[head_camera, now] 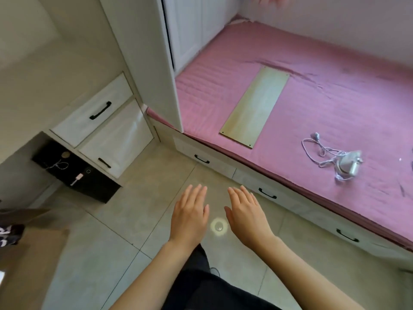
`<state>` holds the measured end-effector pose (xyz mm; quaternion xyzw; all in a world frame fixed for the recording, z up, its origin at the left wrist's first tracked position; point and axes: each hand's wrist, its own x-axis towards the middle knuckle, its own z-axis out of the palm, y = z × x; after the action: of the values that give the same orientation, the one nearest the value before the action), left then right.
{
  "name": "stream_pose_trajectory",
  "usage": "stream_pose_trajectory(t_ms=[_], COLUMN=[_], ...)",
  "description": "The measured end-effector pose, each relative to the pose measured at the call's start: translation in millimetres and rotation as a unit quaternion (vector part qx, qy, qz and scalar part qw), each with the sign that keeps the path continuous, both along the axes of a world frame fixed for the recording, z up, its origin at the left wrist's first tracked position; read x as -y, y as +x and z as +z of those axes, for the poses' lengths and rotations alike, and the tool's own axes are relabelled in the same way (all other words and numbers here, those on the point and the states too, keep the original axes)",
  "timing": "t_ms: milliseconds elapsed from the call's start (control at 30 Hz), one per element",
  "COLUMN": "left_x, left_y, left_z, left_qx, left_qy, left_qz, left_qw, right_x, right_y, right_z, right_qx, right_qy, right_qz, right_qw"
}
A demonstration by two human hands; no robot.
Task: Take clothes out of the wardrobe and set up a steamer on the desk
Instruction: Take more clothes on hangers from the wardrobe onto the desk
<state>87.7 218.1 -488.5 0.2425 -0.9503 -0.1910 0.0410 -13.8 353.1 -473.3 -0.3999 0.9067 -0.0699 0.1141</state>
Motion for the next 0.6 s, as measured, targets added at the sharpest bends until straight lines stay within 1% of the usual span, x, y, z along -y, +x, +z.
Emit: stream_pose_trajectory(t_ms=[233,467,600], left_x=[44,116,161], left_y=[-80,-169,-215], left_z=[-3,8,11], left_qx=[-0.006,-0.014,-0.019], left_qy=[-0.015,-0.021,-0.029], left_qz=[-0.025,-0.039,-0.051], left_qw=[1.0,0.999,0.998], right_x=[31,101,143], right_y=[-75,-159,-207], right_z=[0,6,10], right_qx=[0.004,-0.004,-0.023], right_qy=[0.001,0.01,-0.003], right_qz=[-0.035,-0.038,-0.043], right_qw=[0.999,0.999,0.999])
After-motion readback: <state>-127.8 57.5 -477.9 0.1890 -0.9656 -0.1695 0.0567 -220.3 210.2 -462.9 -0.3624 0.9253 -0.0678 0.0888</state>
